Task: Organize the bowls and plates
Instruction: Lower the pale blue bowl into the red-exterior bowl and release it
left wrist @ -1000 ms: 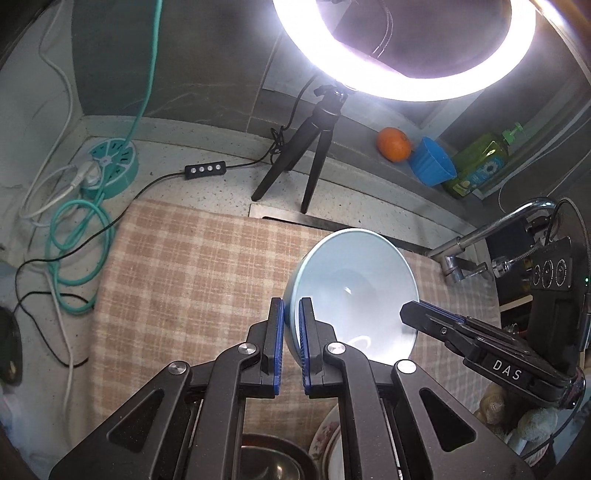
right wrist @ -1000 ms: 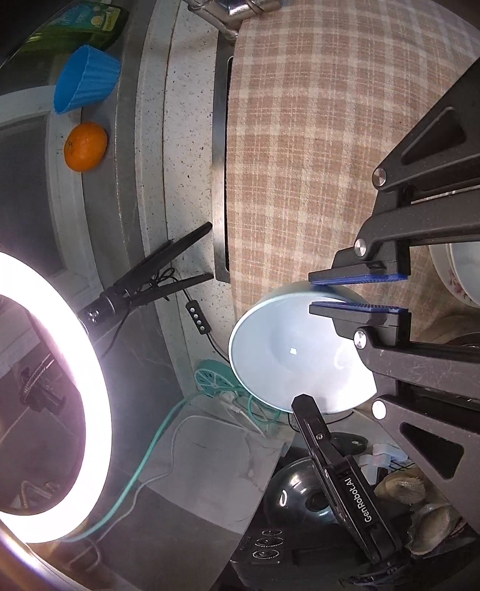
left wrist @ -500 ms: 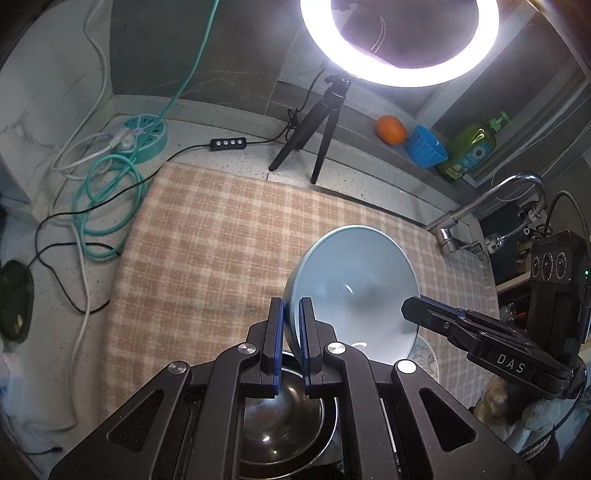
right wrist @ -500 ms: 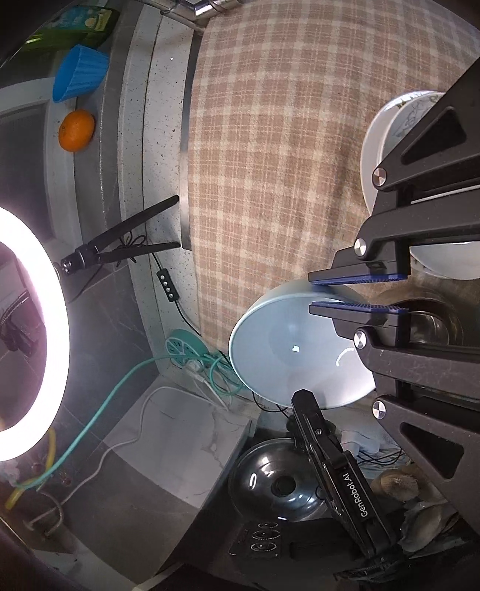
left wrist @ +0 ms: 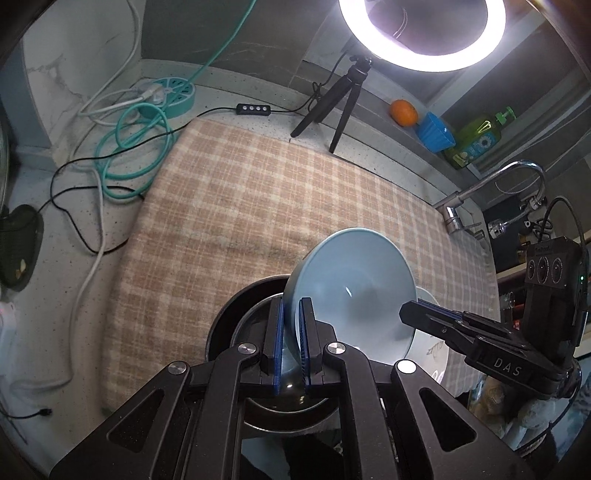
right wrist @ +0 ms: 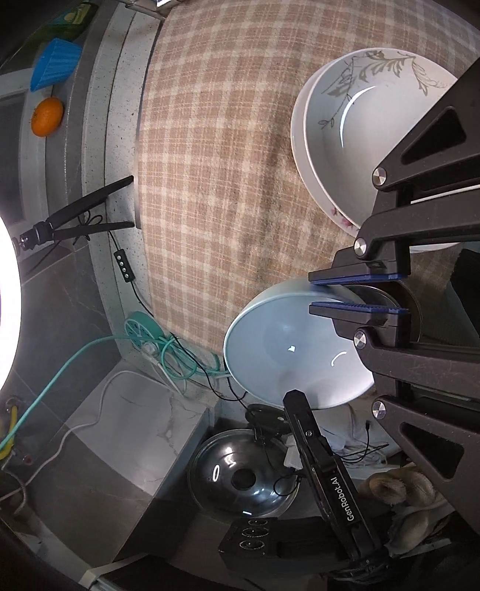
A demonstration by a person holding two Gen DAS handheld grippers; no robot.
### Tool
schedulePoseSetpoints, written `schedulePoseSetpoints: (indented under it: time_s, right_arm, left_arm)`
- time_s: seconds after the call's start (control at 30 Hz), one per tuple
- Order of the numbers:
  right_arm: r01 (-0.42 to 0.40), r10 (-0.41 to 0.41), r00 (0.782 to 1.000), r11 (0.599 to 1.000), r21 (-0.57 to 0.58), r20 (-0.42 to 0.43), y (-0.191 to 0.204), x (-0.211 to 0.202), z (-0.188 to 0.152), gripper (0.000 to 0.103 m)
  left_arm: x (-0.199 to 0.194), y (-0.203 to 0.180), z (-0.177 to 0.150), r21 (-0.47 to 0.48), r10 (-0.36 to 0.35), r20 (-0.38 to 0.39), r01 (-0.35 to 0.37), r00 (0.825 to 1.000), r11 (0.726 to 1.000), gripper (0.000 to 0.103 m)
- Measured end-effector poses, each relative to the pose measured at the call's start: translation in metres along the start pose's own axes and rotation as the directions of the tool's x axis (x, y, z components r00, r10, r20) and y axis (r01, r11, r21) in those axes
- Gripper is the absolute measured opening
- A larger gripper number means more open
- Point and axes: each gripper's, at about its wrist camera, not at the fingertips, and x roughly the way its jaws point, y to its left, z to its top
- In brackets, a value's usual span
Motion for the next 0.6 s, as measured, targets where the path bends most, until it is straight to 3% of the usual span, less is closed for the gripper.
schedulePoseSetpoints:
  time_s: [0.6]
  right_arm:
    - [0.001,-0.001,0.997,1.000,-0.008,-0.075,0.008,0.026,-0.023,0.009]
  left_arm:
    - [0.007,0.024,-0.029,-0.039,0.019,-0.053,-0.021,0.998,0.999,0.006]
